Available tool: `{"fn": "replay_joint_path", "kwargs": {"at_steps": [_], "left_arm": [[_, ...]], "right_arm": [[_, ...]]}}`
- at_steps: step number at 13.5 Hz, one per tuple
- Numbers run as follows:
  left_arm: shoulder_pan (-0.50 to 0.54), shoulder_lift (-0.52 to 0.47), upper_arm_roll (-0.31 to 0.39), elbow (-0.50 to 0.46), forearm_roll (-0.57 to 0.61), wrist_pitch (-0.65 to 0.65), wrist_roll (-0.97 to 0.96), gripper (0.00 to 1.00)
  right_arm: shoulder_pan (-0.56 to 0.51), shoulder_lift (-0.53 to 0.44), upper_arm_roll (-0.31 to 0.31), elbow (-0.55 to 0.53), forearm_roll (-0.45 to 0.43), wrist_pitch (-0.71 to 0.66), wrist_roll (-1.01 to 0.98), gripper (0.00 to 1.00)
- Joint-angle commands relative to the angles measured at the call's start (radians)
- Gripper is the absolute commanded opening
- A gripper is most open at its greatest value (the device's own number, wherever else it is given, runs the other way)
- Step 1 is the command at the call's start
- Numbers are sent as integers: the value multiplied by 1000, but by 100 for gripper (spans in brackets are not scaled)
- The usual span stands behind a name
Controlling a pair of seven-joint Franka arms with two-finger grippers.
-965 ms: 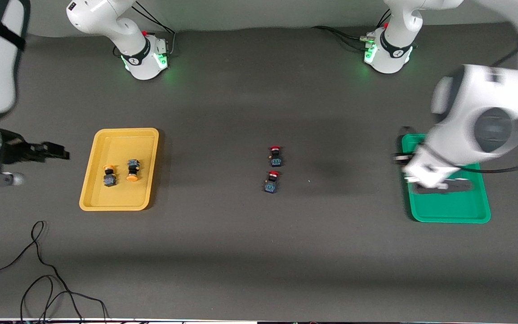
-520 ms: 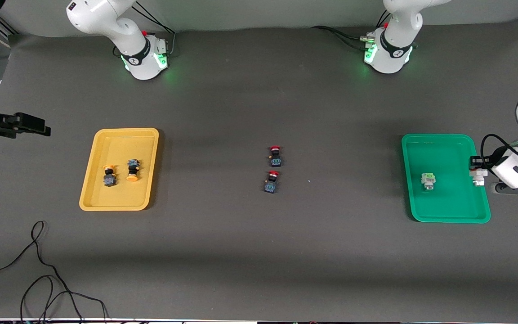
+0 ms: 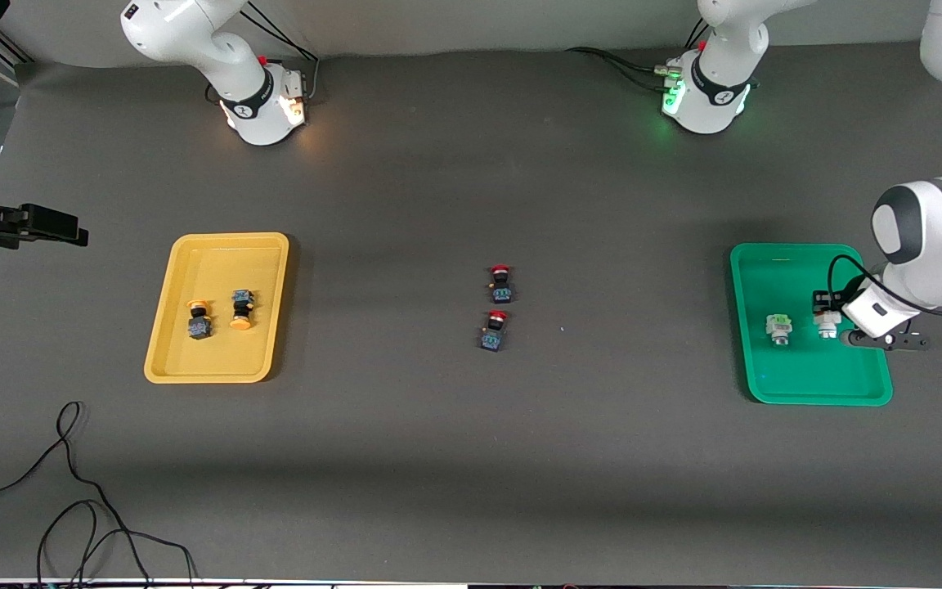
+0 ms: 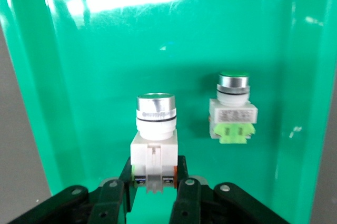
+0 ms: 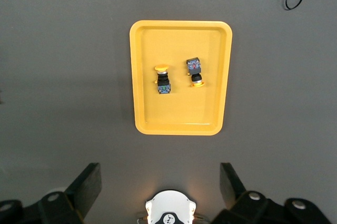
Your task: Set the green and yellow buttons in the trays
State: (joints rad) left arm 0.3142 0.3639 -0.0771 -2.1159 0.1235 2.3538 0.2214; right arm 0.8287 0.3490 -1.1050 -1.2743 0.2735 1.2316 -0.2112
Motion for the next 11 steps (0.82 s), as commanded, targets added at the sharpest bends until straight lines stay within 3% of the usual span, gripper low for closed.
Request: {"fn": "replay_joint_path", "kwargs": {"at_steps": [1,2,3,4,5,8,9,11], "left_arm": [[23,32,-1,4,13,48,-4,59],[23,32,-1,5,13,48,-5,82],[23,30,-1,10,13,44,-10,92],[23,26,-1,17,13,33,-10,95],[25,15,-1,31,13,16,-4,95],[20,-49,-4,140,13,-169,9,96],[11,-69,-7,193,13,-262,7,96],[0,-107,-26,313,13,-454,7,96]], "right_arm": [[3,8,-6,24,-8,-24,9,100],[3,8,-4,23,-8,-24,9,100],[-9,8,4,23,-7,-24,9,100],[-35,7,39,30,-8,-30,10,100],[-115,1,118,33,-16,-34,16,100],[-363,-86,507,46,-167,-49,114,100],[-423,-103,601,40,-207,-49,143,100],[-511,-113,704,38,-214,-49,154,100]]}}
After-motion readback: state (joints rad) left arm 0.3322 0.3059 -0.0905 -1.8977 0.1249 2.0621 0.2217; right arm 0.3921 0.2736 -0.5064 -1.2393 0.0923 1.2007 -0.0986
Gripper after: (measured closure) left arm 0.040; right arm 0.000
